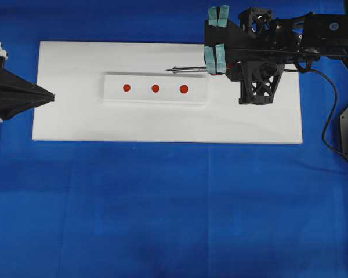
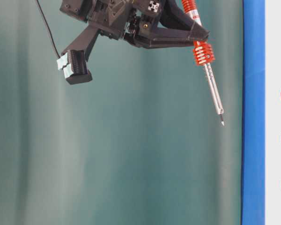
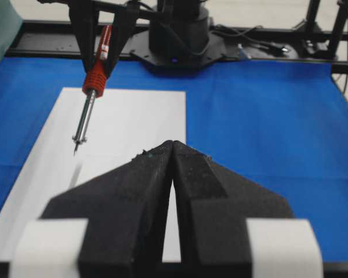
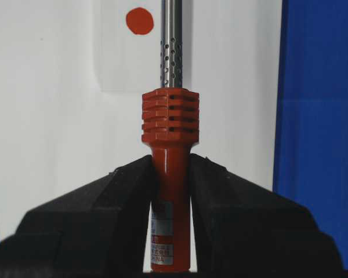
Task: Touch the tip of the soldering iron to the mark.
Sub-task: 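Raise the iron and move it back toward the right, then lower the iron tip onto the rightmost red dot and hold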
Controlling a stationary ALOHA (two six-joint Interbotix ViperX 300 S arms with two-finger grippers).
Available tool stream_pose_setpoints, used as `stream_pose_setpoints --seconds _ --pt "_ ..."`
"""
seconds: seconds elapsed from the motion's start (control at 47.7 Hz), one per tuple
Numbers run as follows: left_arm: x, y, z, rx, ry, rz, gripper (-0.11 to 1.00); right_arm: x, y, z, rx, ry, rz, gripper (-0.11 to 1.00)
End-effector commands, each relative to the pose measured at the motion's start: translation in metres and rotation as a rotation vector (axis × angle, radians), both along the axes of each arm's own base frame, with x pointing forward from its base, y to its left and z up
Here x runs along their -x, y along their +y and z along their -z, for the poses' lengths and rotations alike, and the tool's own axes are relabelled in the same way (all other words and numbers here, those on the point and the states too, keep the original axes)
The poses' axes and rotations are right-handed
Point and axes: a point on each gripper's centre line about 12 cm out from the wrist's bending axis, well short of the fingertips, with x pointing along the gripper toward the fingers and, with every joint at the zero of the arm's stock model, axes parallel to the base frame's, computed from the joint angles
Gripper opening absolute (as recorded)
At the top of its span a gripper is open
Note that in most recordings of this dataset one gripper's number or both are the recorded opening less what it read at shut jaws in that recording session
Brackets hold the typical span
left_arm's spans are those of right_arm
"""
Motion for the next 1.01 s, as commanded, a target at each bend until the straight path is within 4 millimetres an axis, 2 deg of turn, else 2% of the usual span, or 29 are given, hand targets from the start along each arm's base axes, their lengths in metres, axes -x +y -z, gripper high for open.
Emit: stream_pose_setpoints --seconds 0.0,0.587,0.776,0.986 --pt "-0.002 0.0 -0.003 0.0 -0.011 -0.002 0.0 0.0 -0.001 -0.013 0.012 -0.04 0.001 0.06" --pt "-0.002 0.0 -0.003 0.0 -0.009 -0.002 0.0 -0.002 -0.001 -0.011 0.012 -0.043 0.001 0.06" --pt "-0.002 0.0 -0.003 0.0 -0.009 -0.002 0.0 -0.006 -0.001 -0.002 0.008 -0.037 -0.005 0.06" --pt "-0.002 0.0 -0.003 0.0 -0.009 -0.002 0.0 -0.016 0.005 0.019 -0.004 -0.031 -0.024 0.06"
